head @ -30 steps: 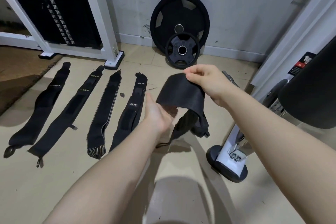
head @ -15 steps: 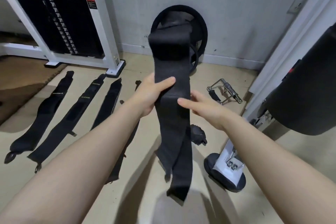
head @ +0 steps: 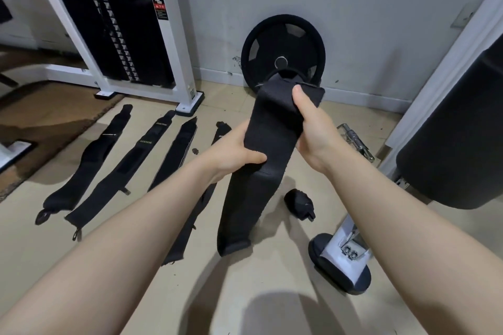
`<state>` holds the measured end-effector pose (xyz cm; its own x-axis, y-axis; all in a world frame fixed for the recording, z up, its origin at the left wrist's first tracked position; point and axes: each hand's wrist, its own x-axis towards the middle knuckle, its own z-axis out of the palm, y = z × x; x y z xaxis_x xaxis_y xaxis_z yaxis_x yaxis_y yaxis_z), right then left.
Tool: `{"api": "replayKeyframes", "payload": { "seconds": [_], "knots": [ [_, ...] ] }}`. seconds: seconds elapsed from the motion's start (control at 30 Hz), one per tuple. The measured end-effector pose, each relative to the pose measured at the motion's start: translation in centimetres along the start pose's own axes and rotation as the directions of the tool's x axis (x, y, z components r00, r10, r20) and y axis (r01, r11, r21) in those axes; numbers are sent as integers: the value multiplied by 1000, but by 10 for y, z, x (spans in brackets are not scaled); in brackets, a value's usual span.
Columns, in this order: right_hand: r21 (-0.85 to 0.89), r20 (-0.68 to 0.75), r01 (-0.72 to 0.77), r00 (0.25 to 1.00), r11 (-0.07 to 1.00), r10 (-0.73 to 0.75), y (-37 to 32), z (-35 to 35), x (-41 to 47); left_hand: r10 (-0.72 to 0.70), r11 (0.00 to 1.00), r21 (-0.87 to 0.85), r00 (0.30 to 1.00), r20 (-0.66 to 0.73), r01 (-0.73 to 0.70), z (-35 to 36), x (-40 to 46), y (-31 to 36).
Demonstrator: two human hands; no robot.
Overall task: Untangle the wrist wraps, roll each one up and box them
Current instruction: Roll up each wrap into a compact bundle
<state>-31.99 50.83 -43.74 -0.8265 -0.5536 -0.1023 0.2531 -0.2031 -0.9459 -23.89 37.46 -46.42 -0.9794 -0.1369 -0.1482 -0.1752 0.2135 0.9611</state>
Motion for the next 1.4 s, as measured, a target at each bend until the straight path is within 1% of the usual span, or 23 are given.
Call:
{"api": "replayKeyframes", "payload": {
  "seconds": [0.07,0.13,0.2,0.3,0.33,0.37,0.4,0.47,0.5,0.57,0.6,0.67,0.73,0.8,0.87,0.93,1.0,1.13,1.27,1.4],
  "knots": [
    [-23,8,11,1000,1000,-11,-3,2,1,-21,998,-54,998,54,24,-2,-5,3],
    [-22,92,36,995,999,-33,-7,2,0,-43,988,-143,997,68,53,-4,-10,9],
    [-7,186,44,982,999,-42,-12,3,-2,-62,983,-171,997,43,68,-6,-11,17],
    [-43,240,91,968,995,-78,-19,7,-3,-55,991,-119,998,2,55,-3,-12,25],
    [-55,244,119,964,991,-102,-20,9,-3,-54,986,-157,998,-21,50,1,-13,25],
    [-51,223,129,968,990,-114,-20,11,-3,-66,971,-231,997,-34,56,5,-13,23],
    [-26,178,116,978,993,-110,-19,11,-2,-71,949,-308,997,-13,63,10,-14,21],
    [34,52,69,996,997,-71,-15,8,4,-78,919,-382,995,64,97,17,-17,13],
    [68,-12,42,999,997,-41,-12,4,8,-105,910,-386,986,129,148,19,-19,7],
    [141,-123,-22,992,990,39,-7,-6,17,-166,893,-364,946,278,264,21,-23,-9],
    [168,-163,-55,983,984,82,-4,-12,21,-179,884,-361,930,321,296,21,-25,-16],
    [207,-230,-102,962,973,150,4,-22,29,-189,884,-346,916,354,316,24,-26,-32],
    [243,-280,-145,936,959,212,17,-31,36,-222,895,-295,908,356,334,25,-24,-38],
    [266,-297,-192,916,945,270,32,-37,42,-235,915,-234,904,357,330,26,-23,-45],
    [261,-298,-232,904,937,306,43,-42,48,-264,905,-238,904,338,353,28,-24,-54],
    [235,-289,-238,909,943,301,52,-49,54,-297,890,-247,899,322,383,32,-27,-66],
    [227,-274,-239,915,944,297,60,-55,61,-355,864,-254,883,307,436,37,-32,-78],
    [227,-293,-281,893,933,340,79,-66,83,-469,792,-281,835,288,541,51,-28,-111],
    [153,-287,-293,901,944,326,107,-74,109,-534,772,-248,809,245,585,48,2,-135],
    [37,-333,-371,871,928,362,143,-93,140,-573,733,-272,781,248,624,39,46,-172]
  ]
}}
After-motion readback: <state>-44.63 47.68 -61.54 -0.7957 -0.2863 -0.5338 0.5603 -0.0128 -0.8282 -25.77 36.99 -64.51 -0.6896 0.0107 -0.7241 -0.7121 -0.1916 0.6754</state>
